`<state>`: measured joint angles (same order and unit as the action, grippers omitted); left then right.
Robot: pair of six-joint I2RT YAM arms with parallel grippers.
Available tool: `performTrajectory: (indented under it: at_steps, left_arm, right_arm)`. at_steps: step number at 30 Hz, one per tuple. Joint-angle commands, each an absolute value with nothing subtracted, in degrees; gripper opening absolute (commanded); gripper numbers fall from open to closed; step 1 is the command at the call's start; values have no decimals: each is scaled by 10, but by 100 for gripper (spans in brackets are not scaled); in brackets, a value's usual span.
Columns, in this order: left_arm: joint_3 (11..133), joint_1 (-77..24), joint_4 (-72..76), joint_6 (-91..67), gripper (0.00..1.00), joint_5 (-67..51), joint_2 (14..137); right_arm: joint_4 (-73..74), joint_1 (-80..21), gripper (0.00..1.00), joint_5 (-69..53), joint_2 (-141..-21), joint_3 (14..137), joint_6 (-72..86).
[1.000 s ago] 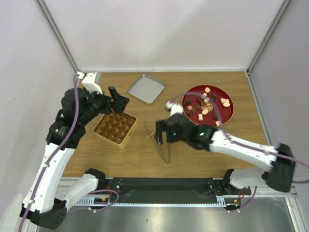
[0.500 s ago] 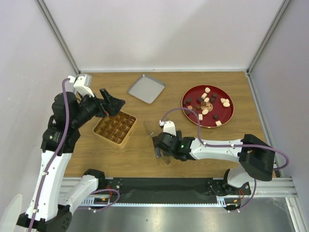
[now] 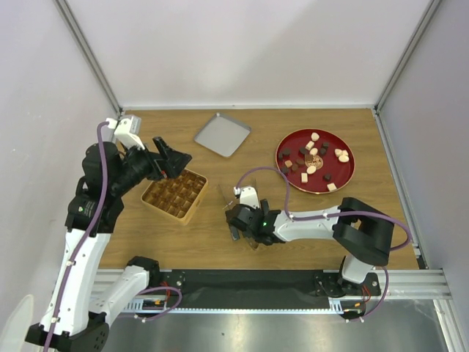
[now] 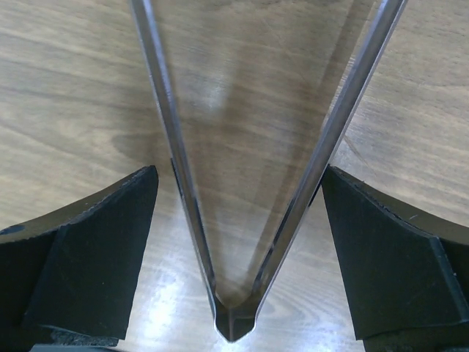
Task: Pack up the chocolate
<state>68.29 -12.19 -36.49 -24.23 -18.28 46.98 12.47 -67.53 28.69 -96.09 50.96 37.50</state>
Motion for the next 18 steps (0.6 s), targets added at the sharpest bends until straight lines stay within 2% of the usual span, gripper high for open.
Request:
performTrajectory:
  at_steps: [1, 18]
  left_arm:
    - [683, -117, -341, -254, 100, -192, 468]
    - [667, -117, -326, -258, 100, -193, 474]
  right_arm:
    - [105, -674, 99, 323, -972, 532, 377]
    - [54, -642, 91, 291, -985, 497, 374]
